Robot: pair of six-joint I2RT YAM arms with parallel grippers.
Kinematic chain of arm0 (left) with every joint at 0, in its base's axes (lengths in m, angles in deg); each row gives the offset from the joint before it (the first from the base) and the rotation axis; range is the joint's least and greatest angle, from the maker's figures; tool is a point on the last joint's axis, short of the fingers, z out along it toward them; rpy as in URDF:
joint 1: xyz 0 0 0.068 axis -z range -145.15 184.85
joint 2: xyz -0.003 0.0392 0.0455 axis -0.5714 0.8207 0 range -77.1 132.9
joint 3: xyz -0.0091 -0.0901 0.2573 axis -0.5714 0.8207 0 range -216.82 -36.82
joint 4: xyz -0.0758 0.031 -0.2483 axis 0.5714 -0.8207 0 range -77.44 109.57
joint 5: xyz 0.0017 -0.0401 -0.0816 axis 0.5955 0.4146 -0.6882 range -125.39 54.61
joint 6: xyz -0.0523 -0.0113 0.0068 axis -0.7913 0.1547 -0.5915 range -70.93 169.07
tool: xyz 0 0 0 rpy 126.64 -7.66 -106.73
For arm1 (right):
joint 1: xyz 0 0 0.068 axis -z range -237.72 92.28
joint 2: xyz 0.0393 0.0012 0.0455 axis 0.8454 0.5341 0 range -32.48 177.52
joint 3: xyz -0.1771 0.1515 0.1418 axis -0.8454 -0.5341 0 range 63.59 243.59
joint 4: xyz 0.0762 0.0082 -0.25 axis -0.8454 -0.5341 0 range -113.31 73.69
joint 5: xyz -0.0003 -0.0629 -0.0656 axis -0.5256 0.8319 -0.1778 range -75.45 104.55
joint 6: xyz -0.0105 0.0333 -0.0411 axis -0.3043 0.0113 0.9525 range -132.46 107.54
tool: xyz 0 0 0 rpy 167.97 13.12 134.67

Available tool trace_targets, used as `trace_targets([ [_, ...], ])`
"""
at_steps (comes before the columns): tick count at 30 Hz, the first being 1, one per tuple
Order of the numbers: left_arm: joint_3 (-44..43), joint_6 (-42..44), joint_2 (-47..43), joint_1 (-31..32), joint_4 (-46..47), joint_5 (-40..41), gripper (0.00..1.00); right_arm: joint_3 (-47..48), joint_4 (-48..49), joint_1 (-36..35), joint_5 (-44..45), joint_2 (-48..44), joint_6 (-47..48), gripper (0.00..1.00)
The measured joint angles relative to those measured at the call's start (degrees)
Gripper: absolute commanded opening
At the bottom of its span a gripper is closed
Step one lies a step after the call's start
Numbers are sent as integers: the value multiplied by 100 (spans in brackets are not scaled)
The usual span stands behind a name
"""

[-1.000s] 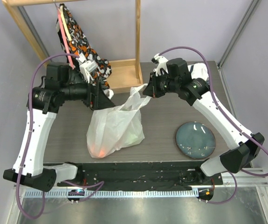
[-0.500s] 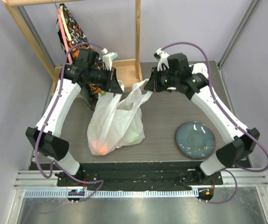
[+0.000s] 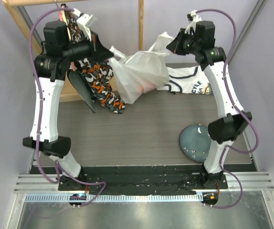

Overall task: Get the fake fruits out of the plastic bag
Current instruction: Adjust the plastic bag at the center of the board.

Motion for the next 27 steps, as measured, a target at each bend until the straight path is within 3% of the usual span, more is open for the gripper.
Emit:
trace_targets([
  [4, 1637, 127, -841, 98, -103, -372, 0, -1906, 68, -120, -157, -1386, 66, 1],
  [9, 4308, 304, -2168, 210, -402, -588, 0, -4586, -221, -181, -258, -3335, 245, 1],
  [11, 5049, 354, -2583, 236, -501, -599, 0, -5337, -407, -181, -256, -3788, 319, 12],
  [14, 5932, 389, -3123, 269, -586, -562, 0, -6074, -658, -177, -240, -4026, 485, 43],
  [15, 6089, 396, -3217, 267, -584, -551, 0, -6177, -717, -177, -225, -4013, 516, 55],
  [20, 6548, 348, -3421, 269, -577, -455, 0, -5858, -1093, -175, -238, -3679, 1003, 63],
  [27, 6625, -74, -3620, 256, -289, -256, 0, -3082, -1099, -717, -203, -3263, 1915, 69],
])
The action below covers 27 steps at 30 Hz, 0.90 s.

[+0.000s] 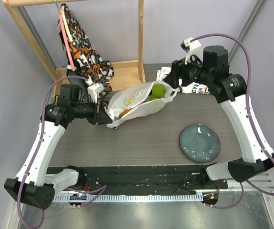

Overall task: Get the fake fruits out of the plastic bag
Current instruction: Adjust the plastic bag at the center of the board.

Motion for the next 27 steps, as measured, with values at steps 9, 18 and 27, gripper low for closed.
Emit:
trace_targets([
  [9, 365, -737, 13, -317, 444, 367, 0, 385, 170, -1585, -192, 103, 857, 40],
  [18, 424, -1246, -111, -719, 789, 378, 0, -232, 184, -2011, -15, 1727, 1473, 7],
  [27, 868, -1279, -730, -1141, 839, 380, 0, -1486, 527, -2022, 999, 1853, 1668, 1],
])
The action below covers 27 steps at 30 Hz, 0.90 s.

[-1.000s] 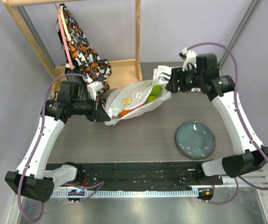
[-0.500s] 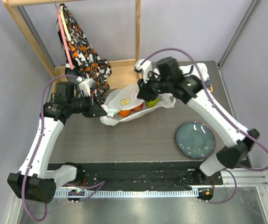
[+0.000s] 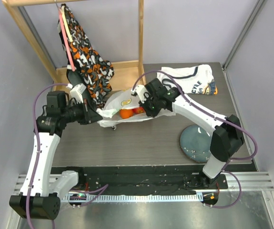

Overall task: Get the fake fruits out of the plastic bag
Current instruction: Adjust the plastic bag at the center of the board.

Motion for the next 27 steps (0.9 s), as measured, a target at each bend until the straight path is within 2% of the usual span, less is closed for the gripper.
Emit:
trace_targets([
  [4, 24, 728, -315, -4, -470, 149, 0, -866, 103, 2, 675, -376, -111, 1],
  [10, 7, 1757, -1010, -11, -1246, 409, 0, -1543, 94, 2, 1071, -1340, -219, 6],
  [14, 4, 1982, -1145, -11, -1335, 319, 0, -1386, 157, 0, 1036, -1276, -188, 6],
  [18, 7, 2028, -717, -11, -1259, 275, 0, -719, 205, 0, 841, -481, -127, 11],
  [22, 26, 1989, -308, -11, -1032, 302, 0, -315, 302, -26, 708, 24, -103, 33],
  [23, 37, 1974, -264, -11, -975, 304, 0, -278, 323, -42, 680, 85, -136, 45],
  [26, 42, 1921, -251, -11, -855, 297, 0, -179, 407, -105, 573, 243, -269, 59],
  [27, 42, 1910, -256, -9, -807, 291, 0, -151, 446, -120, 529, 299, -328, 61],
])
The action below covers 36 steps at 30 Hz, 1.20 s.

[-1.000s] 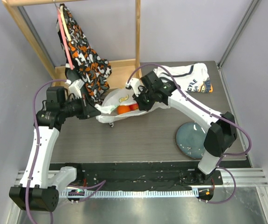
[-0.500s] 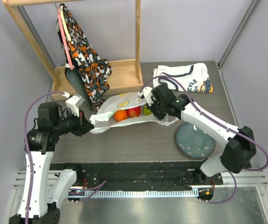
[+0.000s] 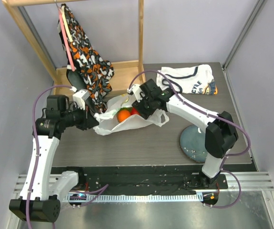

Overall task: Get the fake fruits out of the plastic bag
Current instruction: Adjust the plastic bag at the center of the board.

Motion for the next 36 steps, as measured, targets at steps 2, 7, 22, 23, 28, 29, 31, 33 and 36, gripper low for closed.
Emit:
trace_targets([
  [2, 0, -9, -2, 4, 57, -13, 0, 70, 48, -31, -87, 149, -133, 62],
  [7, 61, -79, -42, 22, 114, -35, 0, 302, 92, -98, -197, 616, -369, 63],
  [22, 299, -518, -146, 20, 164, 0, 0, -1504, -282, -684, 15, -1078, 199, 60],
  [23, 306, -573, -136, 20, 205, 0, 0, -1373, -293, -667, 15, -1038, 229, 57],
  [28, 323, -726, -133, 20, 407, -42, 0, -315, -328, -623, -479, -632, 214, 51],
  [29, 323, -748, -138, 20, 431, -46, 0, -122, -348, -625, -610, -544, 199, 50],
  [31, 323, -767, -142, 20, 468, -61, 0, 293, -409, -625, -929, -367, 170, 48],
  [33, 337, -772, -153, 20, 507, -101, 0, 551, -424, -625, -1217, -289, 107, 42],
  [36, 369, -796, -181, 15, 533, -153, 0, 695, -455, -625, -1456, -269, 59, 27],
])
